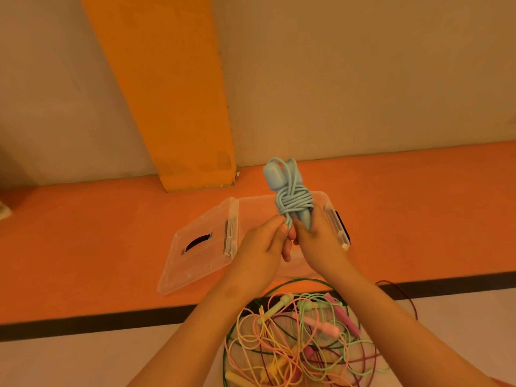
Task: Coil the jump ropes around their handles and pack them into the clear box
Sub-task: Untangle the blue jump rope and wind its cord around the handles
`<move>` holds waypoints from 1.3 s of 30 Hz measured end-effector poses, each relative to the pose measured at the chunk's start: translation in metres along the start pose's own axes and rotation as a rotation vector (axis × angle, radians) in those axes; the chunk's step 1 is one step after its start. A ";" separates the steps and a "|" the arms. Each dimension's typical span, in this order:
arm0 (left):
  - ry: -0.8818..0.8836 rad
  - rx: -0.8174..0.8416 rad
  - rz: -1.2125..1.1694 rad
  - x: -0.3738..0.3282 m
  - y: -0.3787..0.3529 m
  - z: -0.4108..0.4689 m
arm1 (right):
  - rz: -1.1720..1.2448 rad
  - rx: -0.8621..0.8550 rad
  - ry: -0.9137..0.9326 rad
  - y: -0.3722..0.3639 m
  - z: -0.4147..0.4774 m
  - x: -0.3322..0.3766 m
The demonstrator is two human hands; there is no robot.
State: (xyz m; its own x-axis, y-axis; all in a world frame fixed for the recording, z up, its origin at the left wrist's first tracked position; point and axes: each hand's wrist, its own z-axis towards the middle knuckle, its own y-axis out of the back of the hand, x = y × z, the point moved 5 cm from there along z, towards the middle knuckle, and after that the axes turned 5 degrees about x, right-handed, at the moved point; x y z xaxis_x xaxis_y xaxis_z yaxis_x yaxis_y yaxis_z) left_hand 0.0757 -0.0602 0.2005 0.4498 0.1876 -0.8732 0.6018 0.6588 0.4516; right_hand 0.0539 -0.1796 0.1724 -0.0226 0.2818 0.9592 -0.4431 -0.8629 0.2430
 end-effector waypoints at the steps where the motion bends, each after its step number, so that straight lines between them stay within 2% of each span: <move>1: 0.023 0.007 -0.025 0.001 0.000 0.001 | -0.006 -0.001 0.008 0.000 0.000 0.002; 7: 0.255 -0.081 -0.087 0.023 0.015 0.005 | 0.127 0.097 0.007 -0.010 -0.001 0.019; 14: 0.292 -0.138 -0.410 0.019 0.053 0.009 | 0.280 0.183 -0.027 -0.027 -0.007 0.020; 17: 0.319 -0.116 -0.419 0.031 0.069 0.004 | 0.346 0.270 -0.080 -0.039 -0.011 0.016; 21: 0.377 -0.108 -0.447 0.058 0.077 -0.005 | 0.344 0.302 -0.199 -0.051 -0.007 -0.001; 26: 0.500 -0.066 -0.457 0.115 0.068 -0.012 | 0.394 0.353 -0.368 -0.075 -0.005 -0.041; 31: 0.637 -0.033 -0.461 0.179 0.043 -0.027 | 0.381 0.403 -0.565 -0.101 -0.013 -0.111; 35: 0.750 -0.016 -0.560 0.239 0.011 -0.044 | 0.402 0.448 -0.693 -0.118 -0.022 -0.171; 39: 0.828 -0.025 -0.727 0.288 -0.018 -0.052 | 0.417 0.444 -0.737 -0.136 -0.023 -0.222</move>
State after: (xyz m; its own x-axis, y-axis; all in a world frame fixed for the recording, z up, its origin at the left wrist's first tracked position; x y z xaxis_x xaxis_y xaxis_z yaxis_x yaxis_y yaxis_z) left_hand 0.1601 0.0203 -0.0682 -0.5934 0.1737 -0.7859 0.5258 0.8229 -0.2151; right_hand 0.0988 -0.1153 -0.0772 0.5351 -0.2886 0.7939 -0.1428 -0.9572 -0.2517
